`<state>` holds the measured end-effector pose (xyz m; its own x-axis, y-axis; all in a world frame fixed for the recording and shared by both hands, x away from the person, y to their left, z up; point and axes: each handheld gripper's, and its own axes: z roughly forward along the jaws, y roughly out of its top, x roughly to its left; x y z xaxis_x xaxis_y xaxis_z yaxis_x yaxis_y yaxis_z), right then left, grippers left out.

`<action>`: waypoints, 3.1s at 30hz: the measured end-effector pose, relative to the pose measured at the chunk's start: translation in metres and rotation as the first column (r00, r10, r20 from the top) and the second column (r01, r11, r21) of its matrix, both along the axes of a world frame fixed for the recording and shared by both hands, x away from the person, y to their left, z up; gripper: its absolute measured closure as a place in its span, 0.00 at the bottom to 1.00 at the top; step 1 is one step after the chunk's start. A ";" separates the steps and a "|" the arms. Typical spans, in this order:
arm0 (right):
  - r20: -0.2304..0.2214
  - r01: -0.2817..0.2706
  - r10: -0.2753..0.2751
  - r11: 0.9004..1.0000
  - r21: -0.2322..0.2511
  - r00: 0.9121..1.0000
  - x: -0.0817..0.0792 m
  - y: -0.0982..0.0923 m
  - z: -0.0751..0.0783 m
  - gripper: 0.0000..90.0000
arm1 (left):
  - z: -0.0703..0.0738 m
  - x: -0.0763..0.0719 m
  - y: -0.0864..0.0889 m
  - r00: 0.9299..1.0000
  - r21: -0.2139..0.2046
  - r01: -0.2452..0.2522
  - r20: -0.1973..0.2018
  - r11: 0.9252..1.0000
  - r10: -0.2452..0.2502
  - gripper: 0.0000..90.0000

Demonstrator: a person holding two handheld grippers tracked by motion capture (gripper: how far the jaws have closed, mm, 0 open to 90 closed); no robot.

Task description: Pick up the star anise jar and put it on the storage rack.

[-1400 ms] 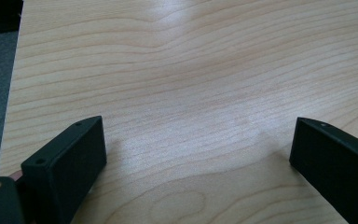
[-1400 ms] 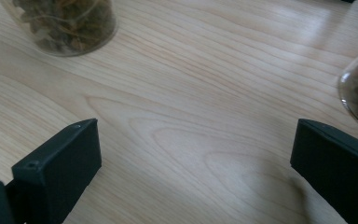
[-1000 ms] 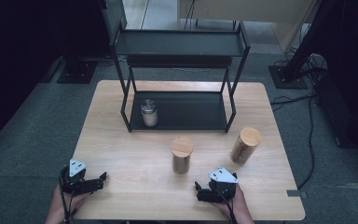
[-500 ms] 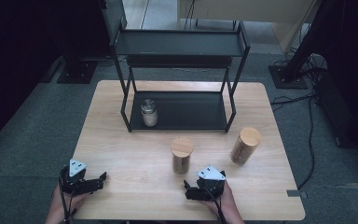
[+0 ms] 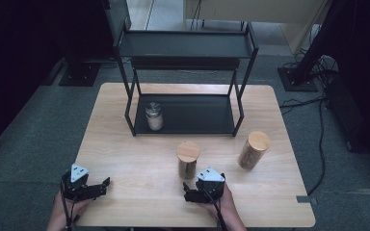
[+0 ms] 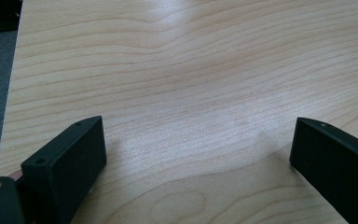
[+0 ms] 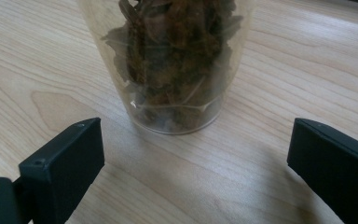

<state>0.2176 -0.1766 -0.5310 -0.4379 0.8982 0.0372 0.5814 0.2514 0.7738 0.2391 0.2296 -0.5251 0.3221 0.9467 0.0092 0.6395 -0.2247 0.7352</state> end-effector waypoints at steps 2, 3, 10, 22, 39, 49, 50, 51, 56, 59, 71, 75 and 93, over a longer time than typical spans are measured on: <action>0.001 -0.003 0.003 1.000 0.000 1.000 0.001 0.001 0.000 0.04 | 0.000 0.000 0.000 1.000 0.001 0.000 0.000 1.000 0.000 0.04; 0.000 -0.003 0.003 1.000 0.007 1.000 0.001 0.002 0.000 0.04 | 0.000 0.000 0.000 1.000 0.000 0.000 0.000 1.000 0.000 0.04; 0.007 -0.007 0.007 0.999 0.049 1.000 0.005 0.007 0.008 0.05 | 0.000 0.000 0.000 1.000 -0.002 -0.001 0.000 1.000 0.001 0.04; 0.037 -0.009 0.006 0.998 0.069 0.999 0.010 0.014 0.023 0.06 | 0.000 0.000 0.001 1.000 -0.008 0.000 0.002 1.000 0.000 0.04; 0.072 -0.003 -0.002 0.998 0.064 0.997 0.021 0.021 0.047 0.11 | 0.000 0.000 0.001 1.000 -0.011 0.001 0.002 1.000 -0.001 0.04; 0.082 0.021 -0.027 0.997 0.074 0.996 0.026 0.022 0.055 0.17 | 0.000 0.000 0.001 1.000 -0.015 0.002 0.002 1.000 -0.002 0.04; 0.085 0.018 -0.024 0.997 0.074 0.996 0.026 0.022 0.055 0.18 | 0.000 0.000 0.001 1.000 -0.015 0.002 0.002 1.000 -0.002 0.04; 0.085 0.018 -0.024 0.997 0.075 0.996 0.026 0.022 0.056 0.19 | 0.000 0.000 0.001 1.000 -0.014 0.003 0.002 1.000 -0.003 0.04; 0.086 0.005 -0.012 0.997 0.072 0.996 0.027 0.024 0.061 0.23 | 0.000 0.000 0.001 1.000 -0.014 0.002 0.002 1.000 -0.002 0.04; 0.093 -0.001 -0.005 0.998 0.061 0.996 0.028 0.025 0.063 0.26 | 0.000 0.000 0.001 1.000 -0.015 0.004 0.002 1.000 -0.004 0.04; 0.089 0.000 -0.003 0.999 0.032 0.996 0.033 0.026 0.066 0.27 | 0.000 0.000 0.001 1.000 -0.015 0.012 0.002 1.000 -0.012 0.04; 0.089 0.009 -0.011 1.000 0.026 0.996 0.036 0.025 0.068 0.27 | 0.000 0.000 0.001 1.000 -0.016 0.012 0.002 1.000 -0.012 0.04; 0.102 0.032 -0.034 0.999 0.018 0.994 0.053 0.026 0.081 0.27 | 0.000 0.000 0.001 1.000 -0.013 0.014 0.002 1.000 -0.014 0.04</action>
<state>0.2708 -0.1506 -0.4497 -0.4104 0.9119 0.0087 0.5072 0.2203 0.8332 0.2394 0.2304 -0.5252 0.3353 0.9421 -0.0027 0.6349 -0.2238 0.7395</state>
